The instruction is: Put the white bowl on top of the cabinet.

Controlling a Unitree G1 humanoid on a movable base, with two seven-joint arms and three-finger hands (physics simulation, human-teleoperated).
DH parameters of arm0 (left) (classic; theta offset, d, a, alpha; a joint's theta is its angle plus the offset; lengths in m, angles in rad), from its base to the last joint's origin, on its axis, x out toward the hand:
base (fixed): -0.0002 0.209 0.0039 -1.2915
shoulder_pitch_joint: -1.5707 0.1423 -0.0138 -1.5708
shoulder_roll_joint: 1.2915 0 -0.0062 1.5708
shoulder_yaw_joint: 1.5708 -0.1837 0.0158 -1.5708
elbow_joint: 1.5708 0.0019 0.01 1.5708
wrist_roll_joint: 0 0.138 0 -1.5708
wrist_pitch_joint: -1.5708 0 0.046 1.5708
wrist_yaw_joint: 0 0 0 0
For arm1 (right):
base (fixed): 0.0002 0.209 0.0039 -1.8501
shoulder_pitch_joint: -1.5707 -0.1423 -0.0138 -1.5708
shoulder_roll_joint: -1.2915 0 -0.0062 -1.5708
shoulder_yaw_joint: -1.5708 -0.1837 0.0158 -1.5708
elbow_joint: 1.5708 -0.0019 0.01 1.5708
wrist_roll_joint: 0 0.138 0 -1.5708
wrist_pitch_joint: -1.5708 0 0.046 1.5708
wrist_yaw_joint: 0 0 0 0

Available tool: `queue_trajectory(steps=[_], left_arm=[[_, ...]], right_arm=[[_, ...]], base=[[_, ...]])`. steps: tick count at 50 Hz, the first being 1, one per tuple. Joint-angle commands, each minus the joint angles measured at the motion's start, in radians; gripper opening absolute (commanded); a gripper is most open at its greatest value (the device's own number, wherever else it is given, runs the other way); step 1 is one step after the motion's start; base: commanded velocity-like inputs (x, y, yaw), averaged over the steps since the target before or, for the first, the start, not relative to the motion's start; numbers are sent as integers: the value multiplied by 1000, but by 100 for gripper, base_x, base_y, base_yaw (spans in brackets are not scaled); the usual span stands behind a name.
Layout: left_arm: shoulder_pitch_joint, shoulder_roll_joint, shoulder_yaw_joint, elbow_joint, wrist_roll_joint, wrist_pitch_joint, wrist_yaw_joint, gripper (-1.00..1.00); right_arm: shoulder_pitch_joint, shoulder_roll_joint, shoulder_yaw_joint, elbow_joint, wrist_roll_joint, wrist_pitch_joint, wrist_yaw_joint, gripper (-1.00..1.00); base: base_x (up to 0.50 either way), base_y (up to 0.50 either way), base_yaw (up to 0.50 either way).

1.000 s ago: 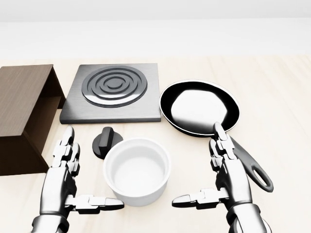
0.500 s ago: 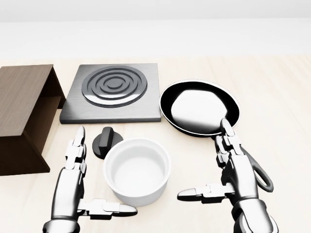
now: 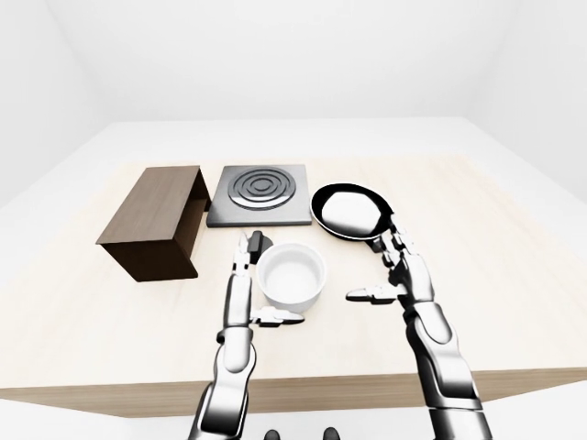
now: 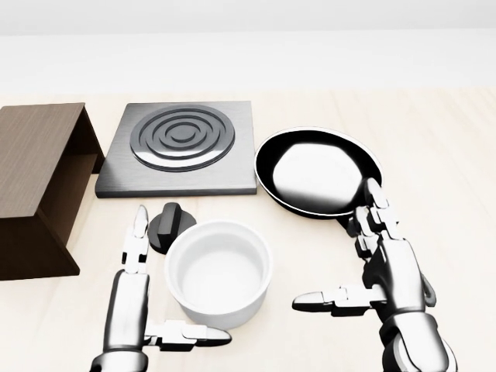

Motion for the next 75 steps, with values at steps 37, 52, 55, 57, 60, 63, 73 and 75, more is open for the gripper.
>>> queue_trajectory(steps=[37,52,55,57,60,63,73,75], left_arm=[[-93,-45,-45,240,377,0,332,100],[-128,-54,-49,351,446,0,332,100],[-131,-54,-52,368,459,0,332,100],[-130,-54,-63,388,482,0,332,100],[-135,-57,-65,403,506,0,332,100],[-137,-58,-67,407,520,0,332,100],[-137,-58,-74,384,582,0,332,100],[-138,-59,-73,388,582,0,332,100]], right_arm=[[9,-10,-31,-68,38,0,10,100],[9,-14,-45,-88,53,0,10,100],[10,-14,-45,-91,54,0,10,100],[12,-14,-45,-93,54,0,11,100],[14,-14,-45,-100,55,0,11,100],[15,-13,-45,-99,54,0,12,100],[21,-12,-47,-114,57,0,16,100],[22,-12,-46,-115,56,0,16,100]], base=[[0,0,0],[0,0,0],[0,0,0],[0,0,0],[0,0,0],[0,0,0],[0,0,0],[0,0,0]])
